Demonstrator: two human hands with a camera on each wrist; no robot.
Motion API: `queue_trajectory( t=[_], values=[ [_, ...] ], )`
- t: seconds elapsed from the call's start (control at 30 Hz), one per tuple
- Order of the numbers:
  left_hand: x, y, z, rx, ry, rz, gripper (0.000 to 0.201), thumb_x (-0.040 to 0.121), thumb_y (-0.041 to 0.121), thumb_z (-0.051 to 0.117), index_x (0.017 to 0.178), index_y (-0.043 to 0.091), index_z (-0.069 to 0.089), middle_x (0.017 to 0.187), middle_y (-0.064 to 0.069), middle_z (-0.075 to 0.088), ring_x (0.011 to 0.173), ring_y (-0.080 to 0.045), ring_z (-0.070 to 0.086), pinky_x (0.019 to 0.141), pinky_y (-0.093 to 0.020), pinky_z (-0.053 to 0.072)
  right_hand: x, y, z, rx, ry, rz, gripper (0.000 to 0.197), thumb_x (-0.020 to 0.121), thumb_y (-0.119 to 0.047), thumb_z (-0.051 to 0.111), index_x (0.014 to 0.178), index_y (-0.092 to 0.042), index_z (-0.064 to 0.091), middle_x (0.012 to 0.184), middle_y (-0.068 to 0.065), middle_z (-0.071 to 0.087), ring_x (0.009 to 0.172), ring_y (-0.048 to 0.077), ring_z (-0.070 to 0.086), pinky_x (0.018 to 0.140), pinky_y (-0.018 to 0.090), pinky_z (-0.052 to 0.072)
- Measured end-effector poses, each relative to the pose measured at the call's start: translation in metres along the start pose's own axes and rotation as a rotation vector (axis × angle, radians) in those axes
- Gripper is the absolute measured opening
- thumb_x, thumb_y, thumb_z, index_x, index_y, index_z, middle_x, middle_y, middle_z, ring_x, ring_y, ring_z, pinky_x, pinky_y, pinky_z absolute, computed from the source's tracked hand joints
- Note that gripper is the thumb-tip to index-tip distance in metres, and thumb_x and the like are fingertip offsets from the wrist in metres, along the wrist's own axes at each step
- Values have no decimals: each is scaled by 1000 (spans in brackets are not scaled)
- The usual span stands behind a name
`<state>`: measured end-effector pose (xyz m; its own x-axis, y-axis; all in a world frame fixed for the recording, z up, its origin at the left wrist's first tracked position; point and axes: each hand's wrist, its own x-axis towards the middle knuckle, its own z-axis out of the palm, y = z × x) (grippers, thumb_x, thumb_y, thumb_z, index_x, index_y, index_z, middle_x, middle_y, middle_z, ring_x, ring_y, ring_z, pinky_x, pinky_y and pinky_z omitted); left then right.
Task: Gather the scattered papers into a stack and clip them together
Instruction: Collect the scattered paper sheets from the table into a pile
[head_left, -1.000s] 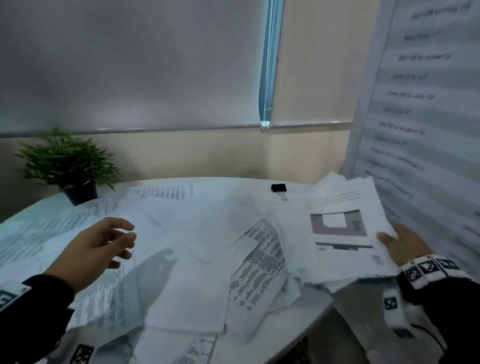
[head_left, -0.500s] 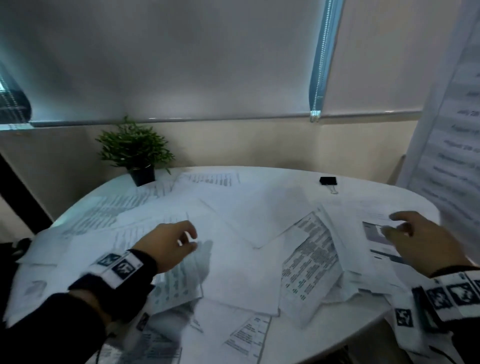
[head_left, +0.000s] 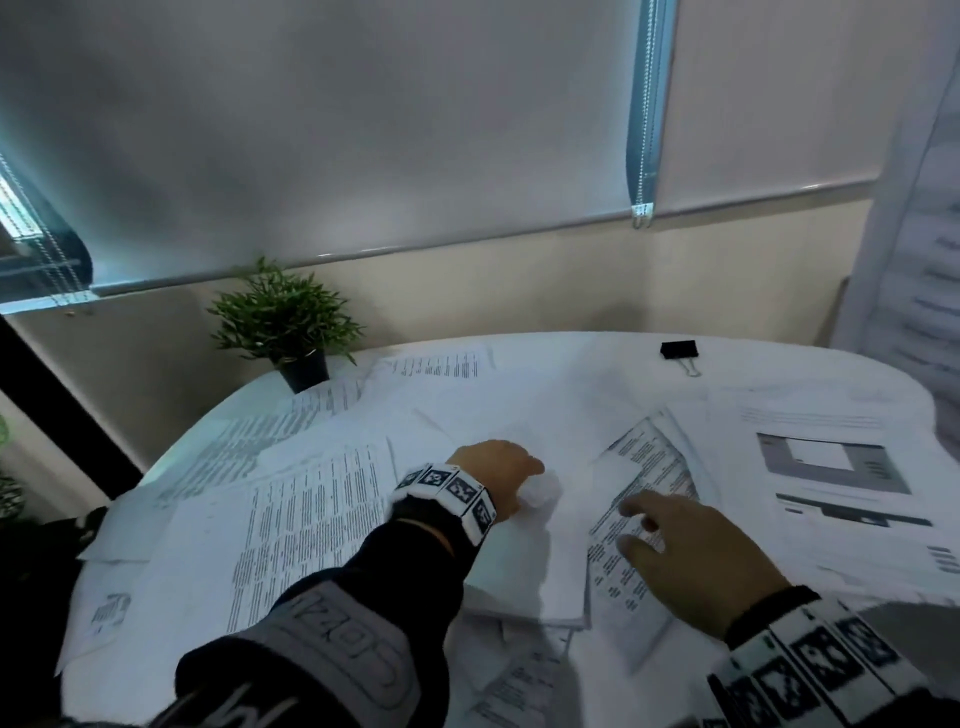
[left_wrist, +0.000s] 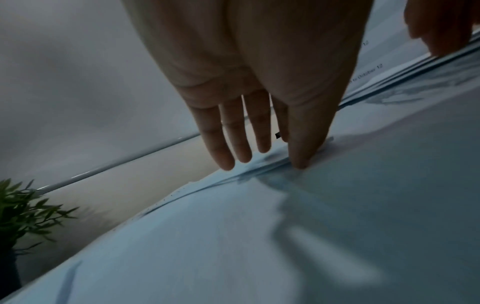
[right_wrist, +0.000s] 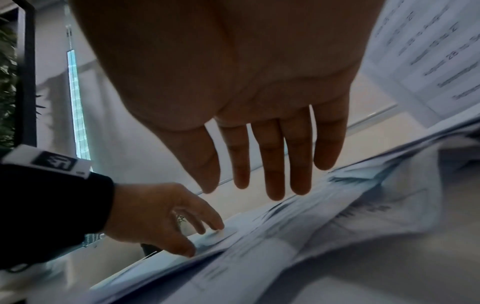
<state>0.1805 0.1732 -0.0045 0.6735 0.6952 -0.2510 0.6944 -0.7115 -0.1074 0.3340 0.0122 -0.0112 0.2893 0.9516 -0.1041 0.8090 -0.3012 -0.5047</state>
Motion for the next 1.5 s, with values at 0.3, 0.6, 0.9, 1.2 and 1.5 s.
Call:
queue_trajectory(
  t=[0.3, 0.6, 0.9, 1.2, 1.5],
  values=[
    [-39, 6, -26, -348, 571, -17, 20, 100, 24, 36, 114, 13, 46, 91, -10, 66, 84, -31, 64, 66, -33, 42, -1, -4, -12, 207, 92, -50, 51, 89, -31, 59, 135, -32, 38, 126, -4, 50, 112, 11, 49, 99, 33, 42],
    [-110, -25, -78, -1325, 952, 334, 9, 98, 10, 42, 95, 12, 50, 75, 12, 67, 69, -4, 61, 66, -19, 50, 5, -8, -34, 946, 94, -218, 102, 46, -50, 88, 133, -17, 45, 128, 5, 61, 116, 19, 59, 93, 42, 52],
    [-128, -88, -4, -617, 315, -303, 34, 90, 44, 58, 119, 28, 49, 110, 1, 60, 92, -17, 60, 81, -33, 46, 6, 6, -30, 734, 303, 50, 47, 83, -40, 64, 124, -18, 54, 109, 6, 64, 99, 28, 61, 90, 45, 50],
    [-174, -99, 61, -215, -42, -238, 64, 76, 55, 64, 133, 35, 42, 132, 11, 52, 115, -14, 55, 96, -33, 47, 3, -6, 5, 561, 117, 184, 67, 90, 1, 54, 137, -18, 10, 123, 35, 45, 71, 33, 59, 64, 35, 46],
    [-184, -54, 15, -140, 713, -72, 19, 77, 31, 46, 89, 31, 60, 66, 12, 69, 54, -15, 65, 43, -26, 50, -5, -16, 6, 491, 5, 67, 17, 93, -15, 54, 100, -30, 55, 118, 0, 55, 109, 33, 57, 85, 35, 43]
  ],
)
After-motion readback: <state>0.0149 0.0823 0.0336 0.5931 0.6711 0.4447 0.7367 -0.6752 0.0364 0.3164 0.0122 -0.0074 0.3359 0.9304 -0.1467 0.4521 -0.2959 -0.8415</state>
